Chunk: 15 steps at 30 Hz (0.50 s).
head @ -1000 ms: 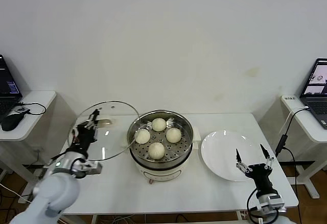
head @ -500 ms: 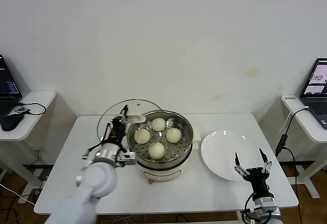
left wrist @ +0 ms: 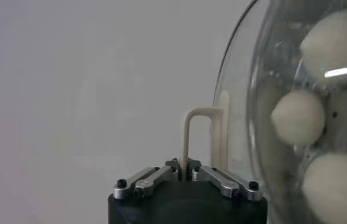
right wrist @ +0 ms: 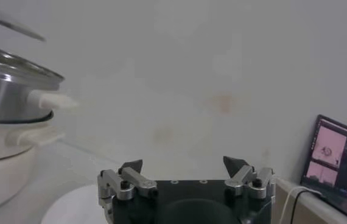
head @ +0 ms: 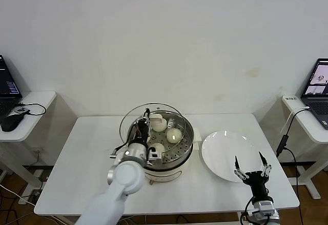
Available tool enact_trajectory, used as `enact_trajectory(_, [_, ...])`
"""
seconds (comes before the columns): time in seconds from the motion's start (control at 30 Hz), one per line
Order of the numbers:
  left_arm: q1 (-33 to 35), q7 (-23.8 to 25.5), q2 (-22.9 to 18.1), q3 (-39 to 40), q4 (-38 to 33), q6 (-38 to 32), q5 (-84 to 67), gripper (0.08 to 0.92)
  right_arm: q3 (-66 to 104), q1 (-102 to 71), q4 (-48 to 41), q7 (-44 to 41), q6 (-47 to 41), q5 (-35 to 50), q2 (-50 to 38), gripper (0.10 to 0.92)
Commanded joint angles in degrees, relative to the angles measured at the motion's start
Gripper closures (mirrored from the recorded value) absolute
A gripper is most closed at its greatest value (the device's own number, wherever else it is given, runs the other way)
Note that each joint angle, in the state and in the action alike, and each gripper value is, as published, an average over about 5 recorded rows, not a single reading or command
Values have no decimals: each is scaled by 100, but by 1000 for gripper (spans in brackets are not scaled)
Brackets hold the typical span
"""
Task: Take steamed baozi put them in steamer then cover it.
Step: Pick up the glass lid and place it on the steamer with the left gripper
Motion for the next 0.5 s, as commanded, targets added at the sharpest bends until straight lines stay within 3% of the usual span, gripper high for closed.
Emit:
enact_trajectory(0.03, [-90,88,-500,185,331,19,350,852,3,-4,-49,12,41,-87,37,202])
enact_trajectory(0.5, [164,87,-574,88,305,-55,468,852,-6,-5,-90,0,83,-70,7,203])
